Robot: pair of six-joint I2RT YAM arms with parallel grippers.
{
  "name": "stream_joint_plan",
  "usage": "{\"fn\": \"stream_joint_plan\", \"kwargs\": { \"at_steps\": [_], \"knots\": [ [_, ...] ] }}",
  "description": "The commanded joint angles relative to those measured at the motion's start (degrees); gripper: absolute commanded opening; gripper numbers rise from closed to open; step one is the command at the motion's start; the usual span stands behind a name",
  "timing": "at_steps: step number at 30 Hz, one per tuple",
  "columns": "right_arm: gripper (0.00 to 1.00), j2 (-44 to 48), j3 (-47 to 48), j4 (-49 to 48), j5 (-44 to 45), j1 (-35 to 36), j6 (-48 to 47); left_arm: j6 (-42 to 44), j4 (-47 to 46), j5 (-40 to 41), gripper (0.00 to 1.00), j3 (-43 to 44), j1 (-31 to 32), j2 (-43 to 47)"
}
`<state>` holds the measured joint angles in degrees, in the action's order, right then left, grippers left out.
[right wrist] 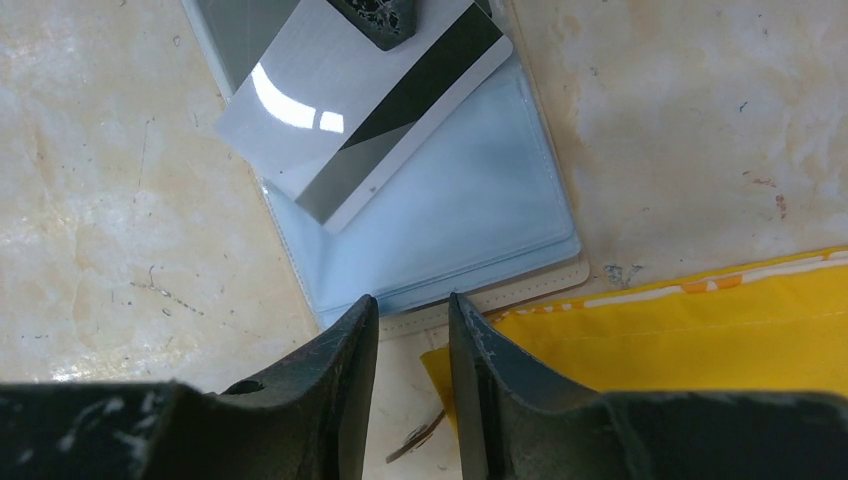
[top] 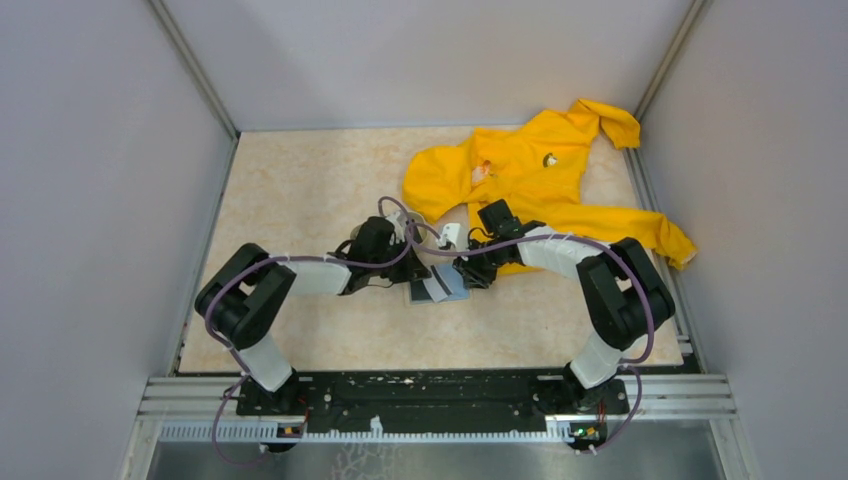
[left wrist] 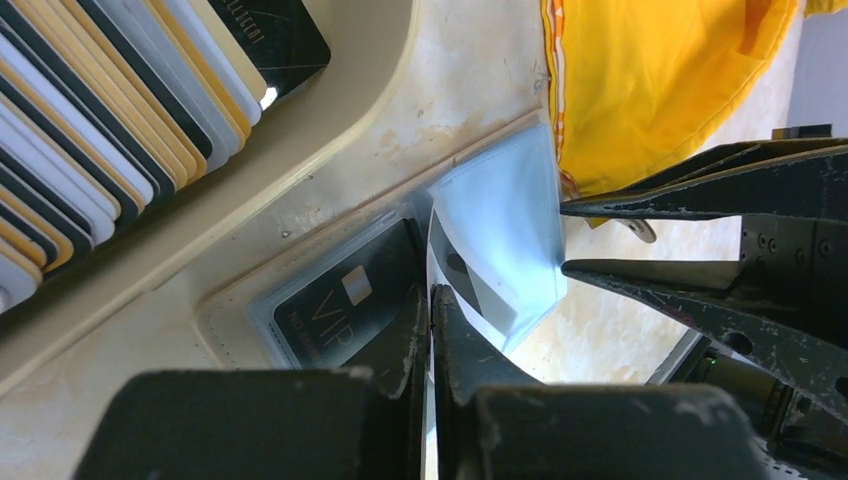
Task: Put the credit cards into the card holder
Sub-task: Insert the credit card into the card holder.
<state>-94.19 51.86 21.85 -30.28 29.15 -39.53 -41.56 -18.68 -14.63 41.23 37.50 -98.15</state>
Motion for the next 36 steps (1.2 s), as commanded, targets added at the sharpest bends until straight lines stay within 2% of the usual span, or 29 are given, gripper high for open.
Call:
{"fn": "stream_joint_plan", "kwargs": {
  "at_steps": [1, 21, 36],
  "knots": [
    [0.33, 0.2, 2.5, -1.5, -0.3, 0.4, 0.9, 5.8, 7.6, 0.7, 0.04, 0.0, -0.7, -0.7],
    [0.35, -0.4, 2.5, -2.9, -0.2, 0.4, 3.2, 9.9, 9.7, -6.3, 0.08, 4.6, -1.4, -5.8],
    [0.34, -1.5, 2.0, -4.0, 3.7, 1.6, 3.2, 11.6, 18.4, -7.0, 0.09, 7.6, -1.9, -6.4]
  ]
}}
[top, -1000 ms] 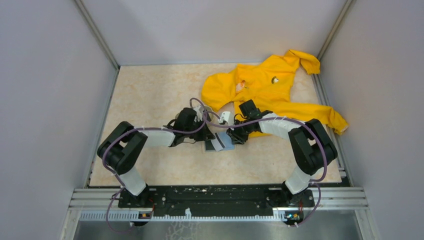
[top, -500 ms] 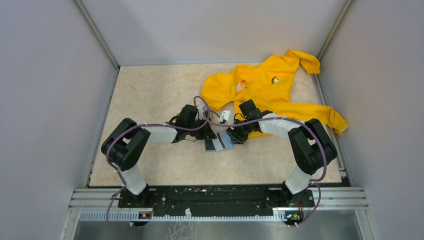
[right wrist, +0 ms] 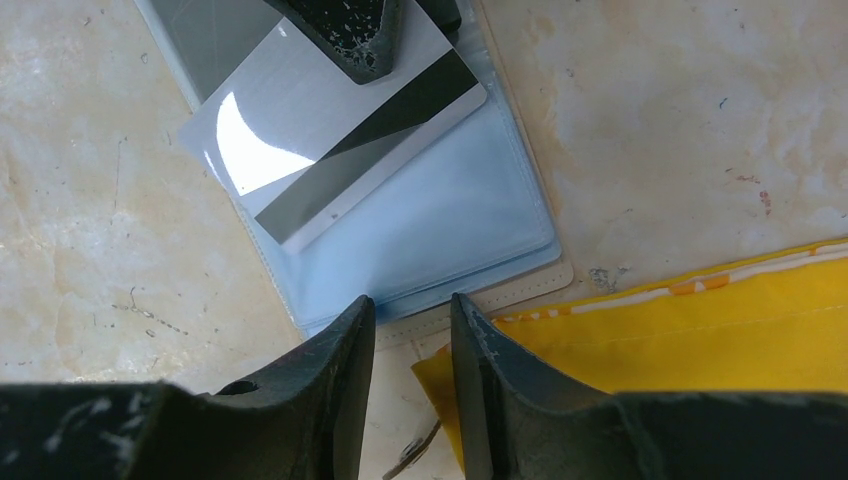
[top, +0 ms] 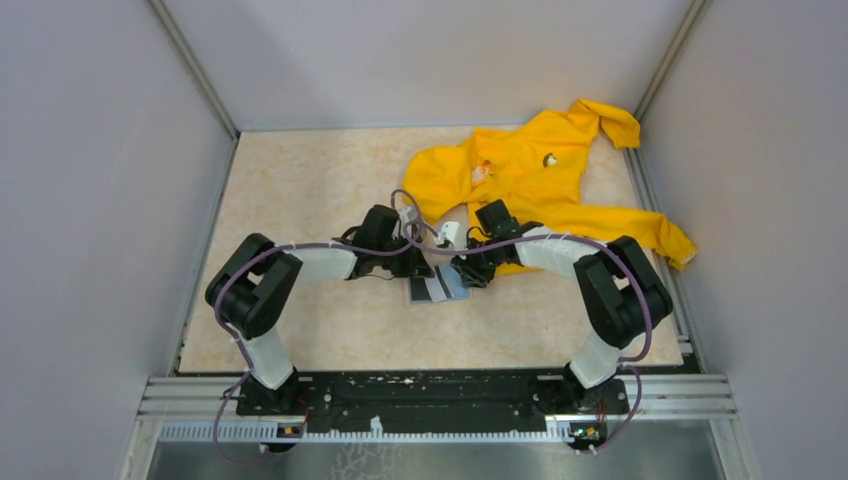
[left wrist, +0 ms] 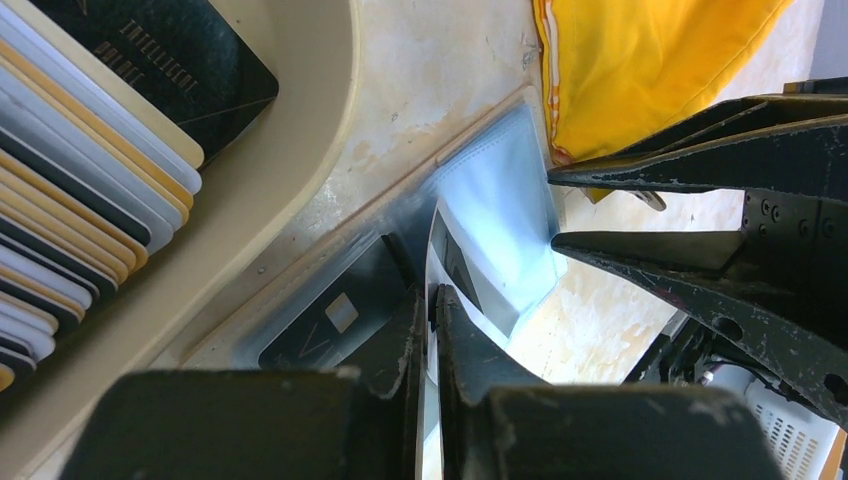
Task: Put the credit cards into the card holder
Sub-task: Insert the credit card into the card holder.
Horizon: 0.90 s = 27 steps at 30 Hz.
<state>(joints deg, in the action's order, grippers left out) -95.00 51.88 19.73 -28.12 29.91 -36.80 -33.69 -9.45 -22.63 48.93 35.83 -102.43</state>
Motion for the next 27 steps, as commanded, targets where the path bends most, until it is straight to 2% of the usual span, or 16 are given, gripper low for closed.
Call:
{"fn": "stream_joint_plan", "kwargs": {
  "at_steps": [1, 27],
  "knots": [
    [0.34, -0.7, 2.0, -2.0, 1.6, 0.9, 0.5, 3.9, 10.0, 0.9, 0.09, 0.2, -0.3, -2.2],
    [0.35, -0.8, 1.9, -2.3, 2.7, 2.0, 0.8, 7.3, 17.4, -0.6, 0.11, 6.8, -0.3, -6.9]
  ]
}}
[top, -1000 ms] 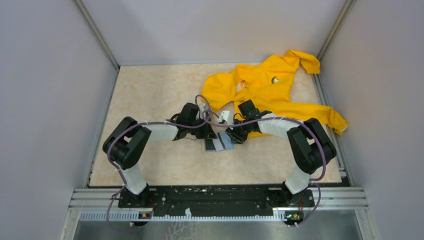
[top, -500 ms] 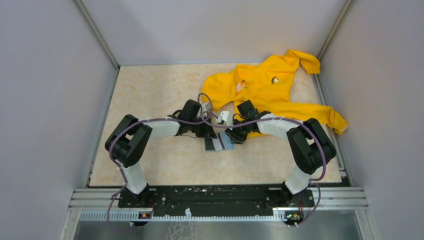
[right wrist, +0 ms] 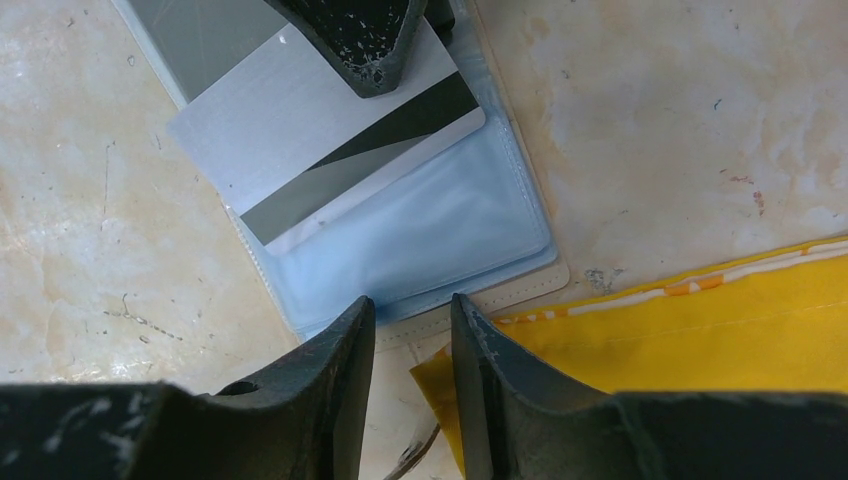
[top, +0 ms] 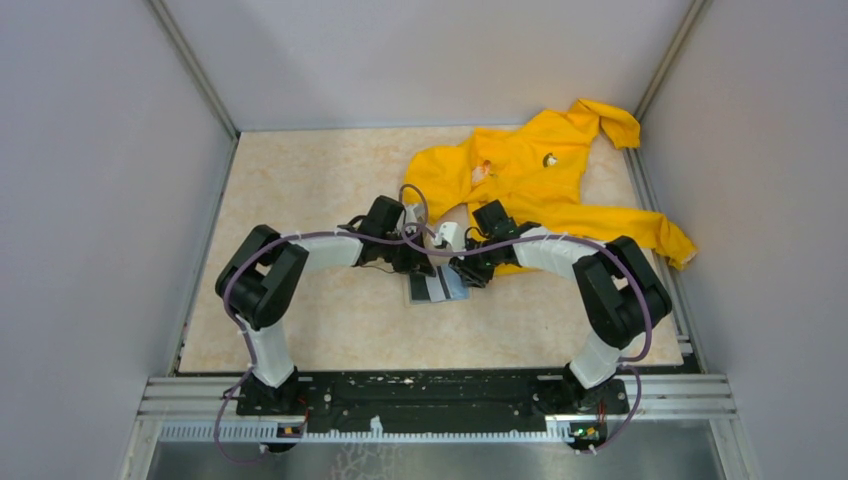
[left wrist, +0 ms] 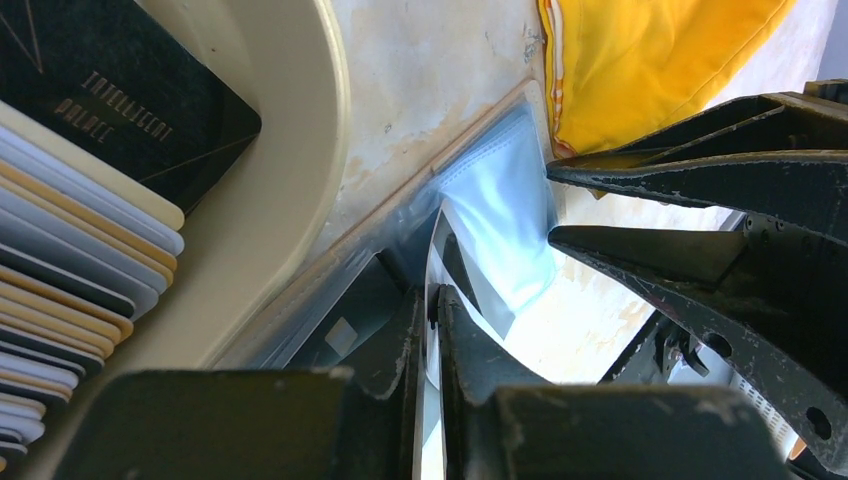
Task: Put the credit cards into the card holder
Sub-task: Insert the credit card into the card holder.
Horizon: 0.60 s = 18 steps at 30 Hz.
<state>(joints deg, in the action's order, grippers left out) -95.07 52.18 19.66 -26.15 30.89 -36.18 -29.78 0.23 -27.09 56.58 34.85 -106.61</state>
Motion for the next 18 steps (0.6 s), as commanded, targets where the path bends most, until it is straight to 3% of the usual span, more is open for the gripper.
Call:
{"fn": "stream_joint_plan", "kwargs": {
  "at_steps": [1, 18],
  "knots": [
    [0.35, -0.7, 1.7, -2.2, 0.9, 1.0, 0.2, 3.4, 8.4, 4.3, 0.11, -1.0, 0.7, -2.2],
    [0.34, -0.5, 1.7, -2.7, 1.9, 1.7, 0.7, 2.5, 13.5, 5.1, 0.11, -1.0, 0.7, -0.9]
  ]
}}
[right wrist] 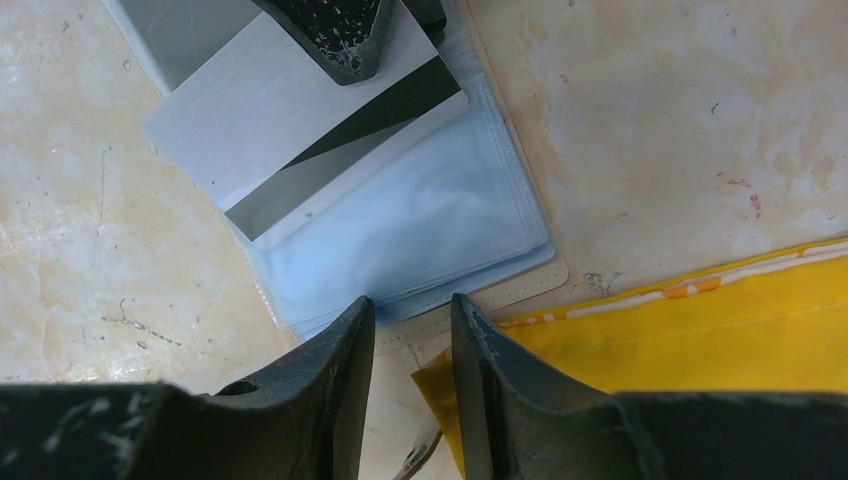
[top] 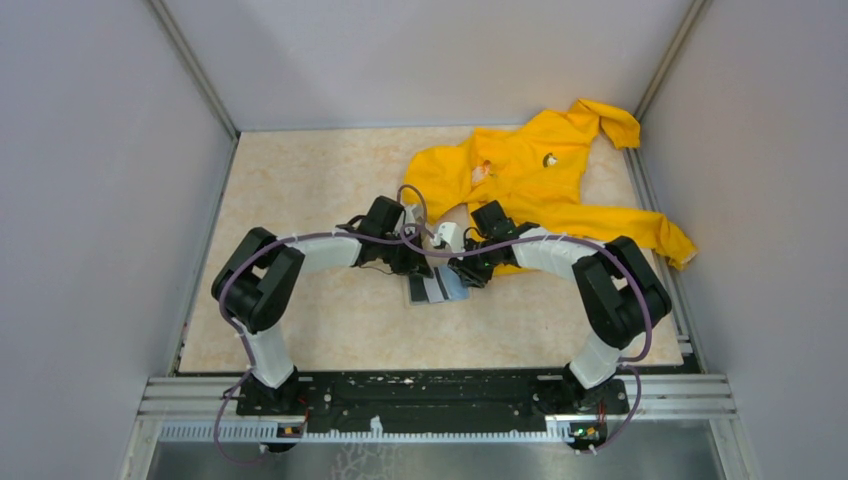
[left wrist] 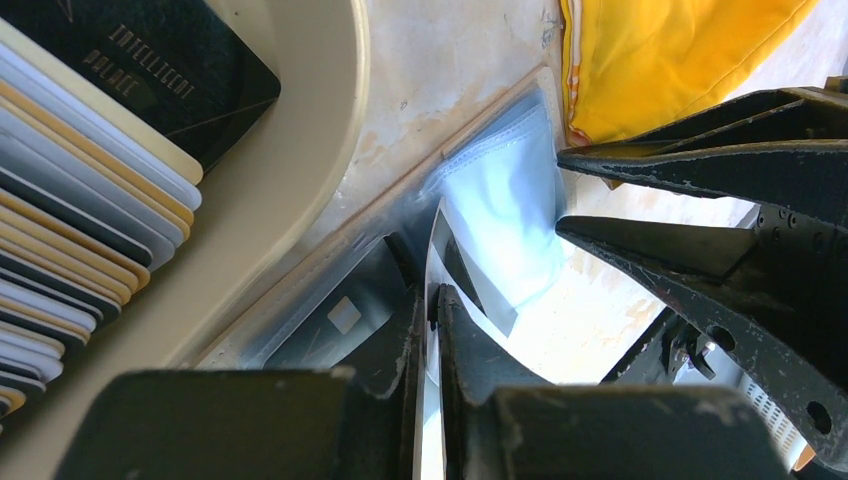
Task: Put the credit cards into the card holder
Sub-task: Insert the credit card into the card holder.
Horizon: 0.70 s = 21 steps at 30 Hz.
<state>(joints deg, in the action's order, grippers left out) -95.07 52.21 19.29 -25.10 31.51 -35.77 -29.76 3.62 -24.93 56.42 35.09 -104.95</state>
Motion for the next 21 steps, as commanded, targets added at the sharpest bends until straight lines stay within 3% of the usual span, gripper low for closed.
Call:
{"fn": "stream_joint_plan", "kwargs": {
  "at_steps": [1, 21],
  "knots": [
    [0.35, -0.5, 1.7, -2.4, 0.8, 1.1, 0.3, 2.6, 10.6, 3.0, 0.11, -0.4, 0.4, -2.8],
    [0.35, 2.9, 1.1, -3.6, 5.2, 1.4, 0.5, 3.2, 13.3, 0.8, 0.12, 2.8, 0.4, -6.1]
  ]
}}
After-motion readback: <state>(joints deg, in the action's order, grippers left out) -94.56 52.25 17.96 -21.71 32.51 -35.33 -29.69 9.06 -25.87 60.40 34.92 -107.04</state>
